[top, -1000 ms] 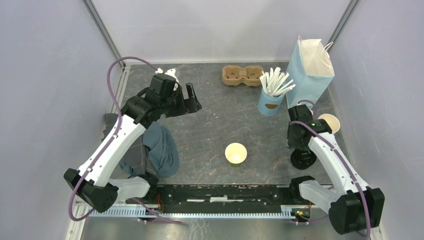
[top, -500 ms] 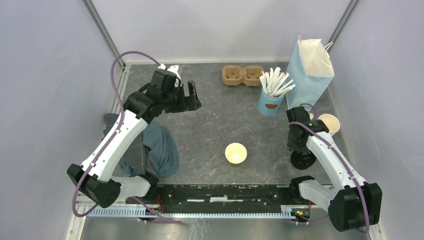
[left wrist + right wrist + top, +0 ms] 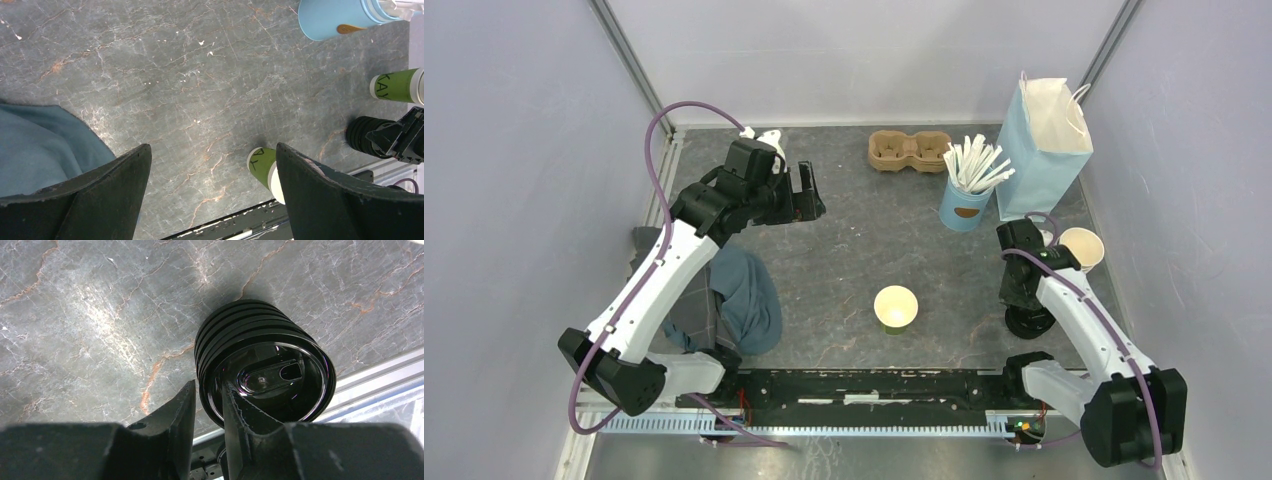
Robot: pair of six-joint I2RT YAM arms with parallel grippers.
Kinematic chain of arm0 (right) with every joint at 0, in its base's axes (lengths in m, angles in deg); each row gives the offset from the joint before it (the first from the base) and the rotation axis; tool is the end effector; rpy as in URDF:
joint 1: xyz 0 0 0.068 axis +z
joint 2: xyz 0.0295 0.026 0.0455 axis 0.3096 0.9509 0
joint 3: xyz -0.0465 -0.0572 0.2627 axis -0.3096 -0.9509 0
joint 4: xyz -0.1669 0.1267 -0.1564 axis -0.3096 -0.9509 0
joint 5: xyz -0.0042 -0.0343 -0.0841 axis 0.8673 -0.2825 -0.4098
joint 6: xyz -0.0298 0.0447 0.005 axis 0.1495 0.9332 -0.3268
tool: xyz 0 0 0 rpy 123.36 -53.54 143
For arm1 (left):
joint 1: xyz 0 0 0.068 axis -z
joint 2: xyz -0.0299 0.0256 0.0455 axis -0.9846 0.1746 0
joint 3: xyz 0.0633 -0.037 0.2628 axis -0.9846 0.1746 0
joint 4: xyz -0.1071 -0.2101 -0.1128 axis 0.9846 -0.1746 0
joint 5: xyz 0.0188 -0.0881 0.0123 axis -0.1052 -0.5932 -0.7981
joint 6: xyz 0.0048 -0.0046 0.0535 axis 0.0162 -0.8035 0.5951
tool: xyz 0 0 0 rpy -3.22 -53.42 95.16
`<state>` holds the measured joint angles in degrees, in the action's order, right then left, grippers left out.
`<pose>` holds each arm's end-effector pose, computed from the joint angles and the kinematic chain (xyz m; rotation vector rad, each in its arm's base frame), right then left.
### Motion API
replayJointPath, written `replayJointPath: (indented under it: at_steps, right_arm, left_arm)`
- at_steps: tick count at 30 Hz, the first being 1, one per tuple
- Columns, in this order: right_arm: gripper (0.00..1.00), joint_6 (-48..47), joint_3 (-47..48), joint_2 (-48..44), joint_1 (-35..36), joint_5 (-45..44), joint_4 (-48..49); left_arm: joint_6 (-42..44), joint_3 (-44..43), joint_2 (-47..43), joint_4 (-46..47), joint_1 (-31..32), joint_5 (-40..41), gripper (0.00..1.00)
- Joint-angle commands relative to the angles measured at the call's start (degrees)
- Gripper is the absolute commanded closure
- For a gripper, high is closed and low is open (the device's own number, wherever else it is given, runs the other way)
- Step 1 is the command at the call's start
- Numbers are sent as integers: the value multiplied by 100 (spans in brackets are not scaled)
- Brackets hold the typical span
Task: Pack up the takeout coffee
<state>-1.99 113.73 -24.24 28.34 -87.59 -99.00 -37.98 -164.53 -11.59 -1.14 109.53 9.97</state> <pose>0.1665 0.0187 0.2216 0.5474 2.7195 -0.2994 0.2233 -0.1260 0.3897 0.0058 2.3574 -0.4940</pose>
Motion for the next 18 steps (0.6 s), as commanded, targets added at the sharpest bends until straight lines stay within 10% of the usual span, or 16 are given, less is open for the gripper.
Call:
replayJointPath:
  at_steps: [1,18]
  right_arm:
    - [69,141,-23,-136,-34,-218,104]
    - [80,83,1,-269,-33,-219,114]
  left_arm:
    - [267,-211,-33,-50,-47,-71,0]
    - [250,-203,-33,-52,-51,-236,0]
